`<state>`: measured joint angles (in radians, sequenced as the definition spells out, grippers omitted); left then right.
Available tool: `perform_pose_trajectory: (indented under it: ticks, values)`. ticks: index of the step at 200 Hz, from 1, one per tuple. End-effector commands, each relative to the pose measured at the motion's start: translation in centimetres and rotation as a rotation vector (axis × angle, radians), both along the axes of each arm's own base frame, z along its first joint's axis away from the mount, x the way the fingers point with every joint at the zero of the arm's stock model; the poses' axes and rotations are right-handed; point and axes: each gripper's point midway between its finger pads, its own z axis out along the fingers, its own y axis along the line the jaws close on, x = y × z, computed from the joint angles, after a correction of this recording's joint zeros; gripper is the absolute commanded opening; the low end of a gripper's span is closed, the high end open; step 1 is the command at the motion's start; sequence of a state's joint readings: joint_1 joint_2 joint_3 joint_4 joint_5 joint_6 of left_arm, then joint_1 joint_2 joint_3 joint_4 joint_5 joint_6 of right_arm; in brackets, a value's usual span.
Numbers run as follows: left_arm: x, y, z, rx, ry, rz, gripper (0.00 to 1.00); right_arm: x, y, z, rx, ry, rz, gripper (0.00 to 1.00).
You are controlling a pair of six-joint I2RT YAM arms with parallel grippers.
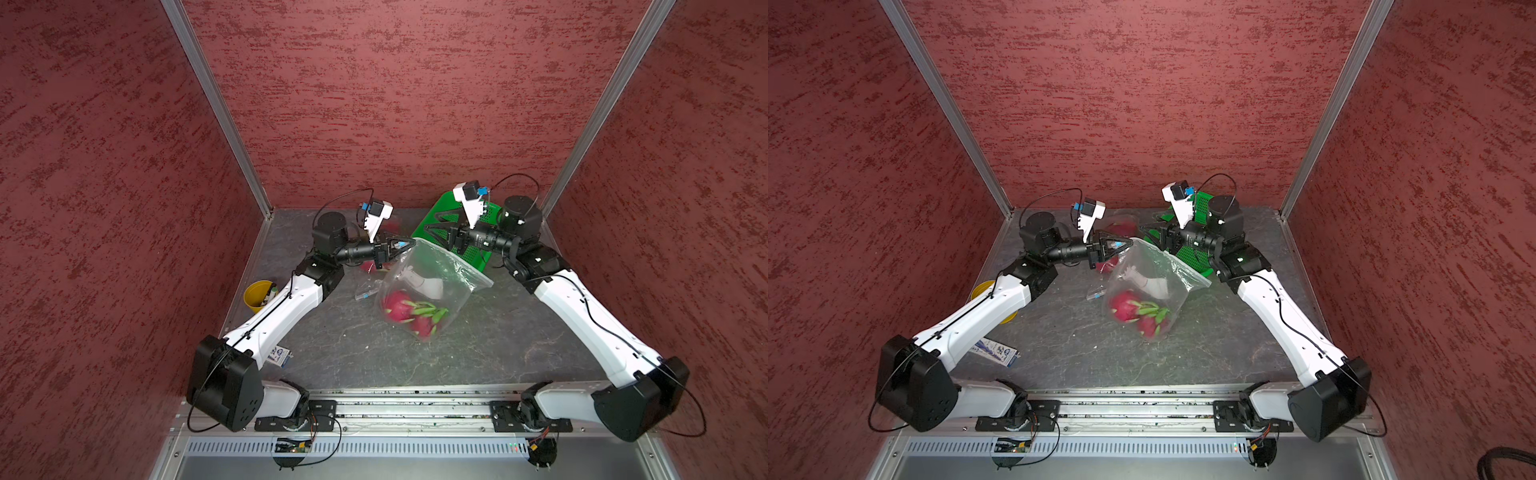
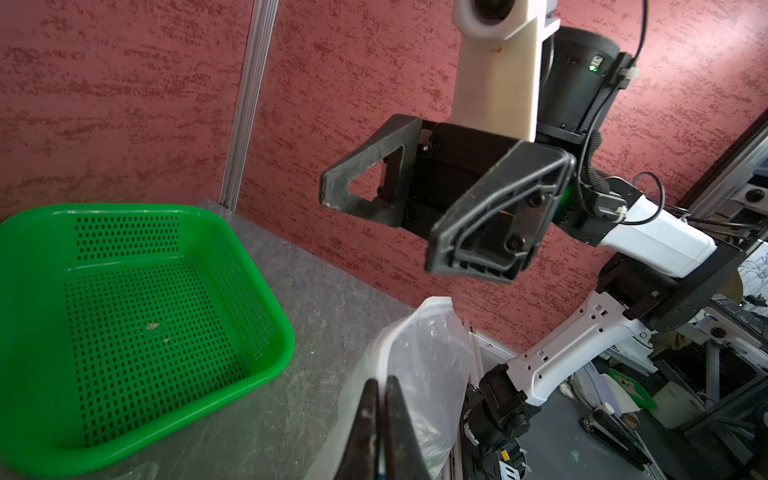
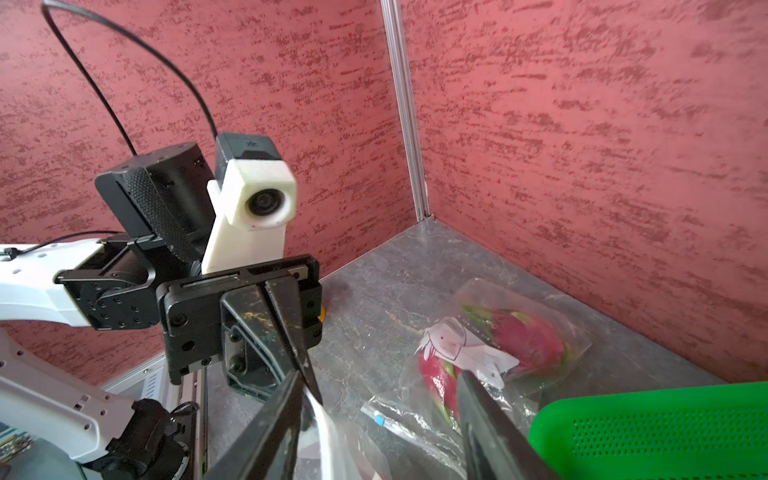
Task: Open the zip-top bag and take out the dragon fruit
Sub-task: Pick up the zipper food storage bag at the center of the board.
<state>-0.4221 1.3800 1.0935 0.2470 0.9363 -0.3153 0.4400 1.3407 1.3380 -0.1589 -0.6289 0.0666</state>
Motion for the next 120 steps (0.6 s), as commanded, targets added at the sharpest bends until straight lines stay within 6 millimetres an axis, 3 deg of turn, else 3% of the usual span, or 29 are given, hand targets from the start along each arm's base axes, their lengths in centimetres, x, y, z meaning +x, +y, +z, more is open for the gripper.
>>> perform_pose_trajectory:
  ticks: [1,69,83,107,120]
  values:
    - [1.2,0.1,-0.6,0.019,0.017,0.044,0.00,0.3,0.6,-1.5,-0.068,-0.007,-0.010,0.58]
    - [1.4,0.2,-0.9,0.018,0.001,0.037,0.00,1.1,1.2,-6.3,-0.183,0.060,0.010,0.49]
    - [1.4,0.2,-0.8,0.016,-0.003,0.034,0.00,1.2,1.2,-6.7,-0.194,0.068,0.006,0.41]
    - [1.6,0.2,-0.8,0.014,-0.001,0.036,0.01,1.0,1.2,-6.6,-0.181,0.071,0.012,0.19]
    - [1.7,0.2,-0.9,0.013,0.001,0.039,0.13,0.9,1.2,-6.4,-0.172,0.064,0.010,0.07]
